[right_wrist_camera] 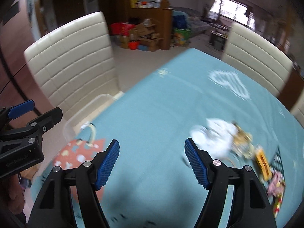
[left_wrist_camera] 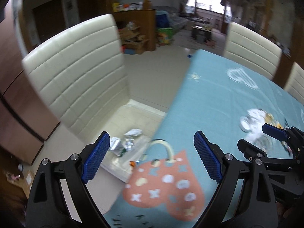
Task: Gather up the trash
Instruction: 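Swing both open grippers back over the table, then grasp the red-and-gold checkered wrapper with the right gripper while the left grasps the blue box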
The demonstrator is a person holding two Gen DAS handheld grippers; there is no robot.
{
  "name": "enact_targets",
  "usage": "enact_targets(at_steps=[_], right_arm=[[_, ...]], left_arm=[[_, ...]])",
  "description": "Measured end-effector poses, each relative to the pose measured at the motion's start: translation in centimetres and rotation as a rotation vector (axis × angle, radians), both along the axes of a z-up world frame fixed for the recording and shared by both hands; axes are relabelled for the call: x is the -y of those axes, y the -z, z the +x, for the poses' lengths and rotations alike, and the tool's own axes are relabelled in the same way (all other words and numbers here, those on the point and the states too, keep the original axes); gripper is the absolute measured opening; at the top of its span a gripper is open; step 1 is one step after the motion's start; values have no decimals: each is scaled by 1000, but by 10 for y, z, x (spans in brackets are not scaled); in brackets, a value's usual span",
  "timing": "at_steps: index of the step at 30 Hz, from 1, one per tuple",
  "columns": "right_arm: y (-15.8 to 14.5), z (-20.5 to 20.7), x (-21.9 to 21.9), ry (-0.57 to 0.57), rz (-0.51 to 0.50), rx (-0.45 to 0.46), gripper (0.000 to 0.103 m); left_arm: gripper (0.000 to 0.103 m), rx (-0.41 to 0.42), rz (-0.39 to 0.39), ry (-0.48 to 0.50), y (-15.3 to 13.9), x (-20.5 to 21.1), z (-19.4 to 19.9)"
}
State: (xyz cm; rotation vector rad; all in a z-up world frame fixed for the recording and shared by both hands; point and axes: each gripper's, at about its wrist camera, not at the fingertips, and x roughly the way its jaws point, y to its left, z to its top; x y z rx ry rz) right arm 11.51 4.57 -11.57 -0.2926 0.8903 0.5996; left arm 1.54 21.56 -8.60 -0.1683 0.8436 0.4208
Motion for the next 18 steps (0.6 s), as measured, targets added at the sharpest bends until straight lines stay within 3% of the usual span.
enact_targets(at_steps=[7,13,18], right_arm=[[13,-11,115,291,-42,-31,69],[23,-34,223,557,-68,-46,69],[35,-56,283,689,-53,-92,69]], left_arm=[[90,-32,-33,279,13,94,37],[92,-52,-27,537,24,202,54],[92,-75,-16,659,32,257,58]])
